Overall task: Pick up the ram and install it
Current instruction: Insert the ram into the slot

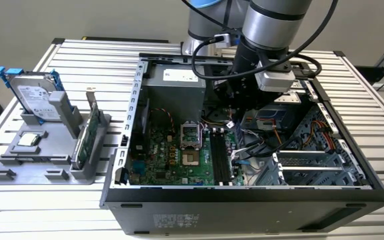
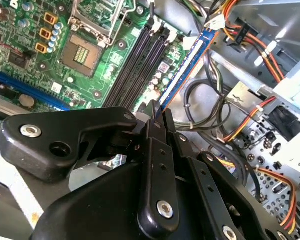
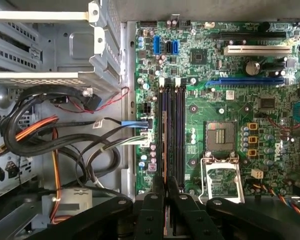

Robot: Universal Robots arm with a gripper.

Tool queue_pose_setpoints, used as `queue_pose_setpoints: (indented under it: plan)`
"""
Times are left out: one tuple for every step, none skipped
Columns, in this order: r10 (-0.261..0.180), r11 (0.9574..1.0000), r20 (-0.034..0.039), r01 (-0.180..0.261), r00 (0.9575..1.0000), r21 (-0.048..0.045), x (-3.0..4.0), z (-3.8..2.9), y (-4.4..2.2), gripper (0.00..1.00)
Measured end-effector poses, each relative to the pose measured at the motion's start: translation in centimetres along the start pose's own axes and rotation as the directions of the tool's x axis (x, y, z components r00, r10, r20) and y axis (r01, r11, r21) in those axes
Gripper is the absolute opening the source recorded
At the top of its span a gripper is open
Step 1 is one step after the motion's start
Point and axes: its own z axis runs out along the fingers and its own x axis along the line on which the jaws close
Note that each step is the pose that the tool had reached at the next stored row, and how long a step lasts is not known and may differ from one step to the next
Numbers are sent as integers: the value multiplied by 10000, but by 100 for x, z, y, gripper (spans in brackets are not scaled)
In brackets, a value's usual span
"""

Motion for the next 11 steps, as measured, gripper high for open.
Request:
queue_pose_setpoints:
  plan:
    - [-1,10000,22,1,10000,-26,0,3,3,0]
    - [1,10000,37,-1,10000,-47,0,5,7,0]
    - [2,10000,40,-1,10000,-56,0,7,12,0]
    - [2,10000,41,-2,10000,-61,0,10,17,0]
    - [1,10000,42,-1,10000,-65,0,12,21,0]
    - [1,10000,41,-1,10000,-67,1,16,24,0]
    - [1,10000,41,-1,10000,-68,1,19,29,0]
    - [2,10000,41,-2,10000,-71,1,22,33,0]
    - [2,10000,40,-1,10000,-71,1,28,35,0]
    - [2,10000,41,-1,10000,-73,2,35,35,0]
    - [2,10000,41,-2,10000,-76,2,40,36,0]
